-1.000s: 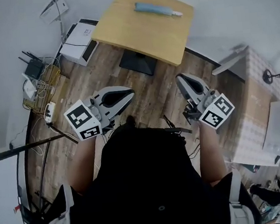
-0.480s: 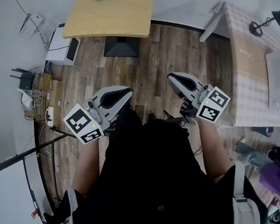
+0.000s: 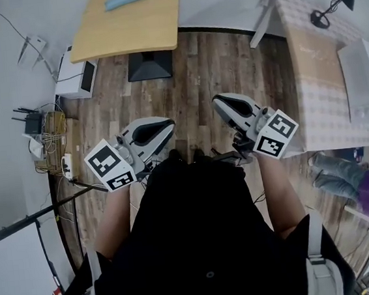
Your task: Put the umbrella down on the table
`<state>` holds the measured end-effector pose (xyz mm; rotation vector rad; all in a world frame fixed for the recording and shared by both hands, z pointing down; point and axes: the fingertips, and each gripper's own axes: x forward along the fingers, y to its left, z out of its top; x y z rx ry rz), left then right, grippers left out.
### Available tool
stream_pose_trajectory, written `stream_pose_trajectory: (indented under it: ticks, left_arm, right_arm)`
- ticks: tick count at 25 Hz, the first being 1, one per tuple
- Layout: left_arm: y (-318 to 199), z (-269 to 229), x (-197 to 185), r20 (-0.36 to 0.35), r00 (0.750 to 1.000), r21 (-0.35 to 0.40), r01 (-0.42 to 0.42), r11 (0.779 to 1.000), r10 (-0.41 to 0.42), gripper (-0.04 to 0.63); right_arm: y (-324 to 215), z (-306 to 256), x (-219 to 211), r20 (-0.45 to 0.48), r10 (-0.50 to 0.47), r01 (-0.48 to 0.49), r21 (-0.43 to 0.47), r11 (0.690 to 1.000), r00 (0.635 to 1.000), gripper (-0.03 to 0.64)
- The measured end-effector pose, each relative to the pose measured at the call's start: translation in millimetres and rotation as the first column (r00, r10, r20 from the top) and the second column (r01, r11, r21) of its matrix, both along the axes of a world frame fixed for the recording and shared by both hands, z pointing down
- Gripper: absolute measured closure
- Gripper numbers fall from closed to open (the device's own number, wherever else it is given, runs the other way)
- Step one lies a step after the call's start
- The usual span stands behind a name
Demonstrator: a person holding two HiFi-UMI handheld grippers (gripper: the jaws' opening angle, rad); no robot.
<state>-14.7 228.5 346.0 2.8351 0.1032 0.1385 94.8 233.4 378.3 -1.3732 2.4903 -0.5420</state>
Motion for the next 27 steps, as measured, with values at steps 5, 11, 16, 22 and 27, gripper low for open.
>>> stream_pose_trajectory:
  ticks: [5,11,16,22,27]
  left_arm:
    - [5.4,-13.3,3.8,-0.013,0.999,0.021,-0.042,0.999,0.042,0.583]
    - [12.9,-9.2,2.0,0.019,0.999,0.024,-0.035,0.999,0.034,0.583]
    - [13.8,-5.0,2.8,0.026,0.999,0.014,-0.027,1.0,0.026,0.583]
    - [23.3,3.6,7.9,0.042,0.997,-0.012,-0.068,0.998,0.068,0.583]
    - [44.0,11.4,35.3,0.051,0.992,-0.025,-0.117,0.993,0.118,0.583]
  right_arm:
    - [2.6,-7.5,-6.4,-0.021,-0.014,0.014,0.009,1.0,1.0,0.598]
    - [0.9,-6.9,-8.9,-0.033,-0.033,0.034,0.021,0.999,0.999,0.598]
    - [0.8,3.6,-6.7,-0.03,-0.034,0.034,0.001,0.999,0.999,0.598]
    - [4.0,11.0,-3.3,-0.029,-0.002,0.001,-0.014,1.0,1.0,0.598]
    - [22.1,13.1,13.7,-0.055,0.01,-0.012,-0.022,1.0,0.998,0.598]
